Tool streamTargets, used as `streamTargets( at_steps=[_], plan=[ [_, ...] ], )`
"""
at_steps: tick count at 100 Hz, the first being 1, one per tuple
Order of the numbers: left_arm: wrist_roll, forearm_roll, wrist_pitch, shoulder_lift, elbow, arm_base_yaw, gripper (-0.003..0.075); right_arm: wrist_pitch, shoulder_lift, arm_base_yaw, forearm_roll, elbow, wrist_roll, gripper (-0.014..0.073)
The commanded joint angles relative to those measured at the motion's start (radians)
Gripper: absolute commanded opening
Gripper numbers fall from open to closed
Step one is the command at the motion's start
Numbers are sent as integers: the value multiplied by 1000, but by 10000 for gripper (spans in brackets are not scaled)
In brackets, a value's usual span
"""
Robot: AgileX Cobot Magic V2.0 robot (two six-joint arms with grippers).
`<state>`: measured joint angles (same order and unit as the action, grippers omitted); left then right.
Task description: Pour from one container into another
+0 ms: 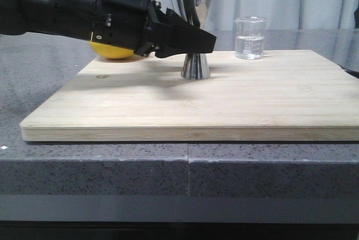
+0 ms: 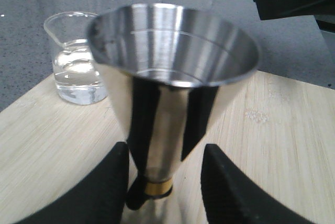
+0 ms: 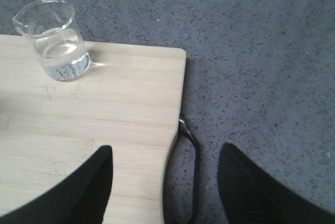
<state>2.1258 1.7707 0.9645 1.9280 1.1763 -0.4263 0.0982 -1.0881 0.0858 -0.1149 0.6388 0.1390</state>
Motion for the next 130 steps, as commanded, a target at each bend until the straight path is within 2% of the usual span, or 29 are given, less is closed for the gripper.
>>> streamTargets(
  at_steps=[1, 38, 50, 83, 105, 130],
  plan=[
    [2, 82, 65, -49, 27, -10, 237, -83, 13, 1, -10, 36, -11, 400],
    [2, 82, 66, -49, 27, -10, 38, -87, 13, 1, -10, 36, -11, 400],
    [2, 82, 86, -49, 27, -10, -21, -129, 10, 1, -27, 28, -11, 400],
    [-4, 82, 146, -51, 27, -10, -21, -380, -85, 37, -83, -46, -11, 400],
    [-32, 73, 153, -51, 43, -10, -21, -650, -213, 42, -105, -72, -11, 401],
    [-116, -28, 154, -51, 104, -10, -21, -877, -344, 42, -110, -72, -9, 401]
  ],
)
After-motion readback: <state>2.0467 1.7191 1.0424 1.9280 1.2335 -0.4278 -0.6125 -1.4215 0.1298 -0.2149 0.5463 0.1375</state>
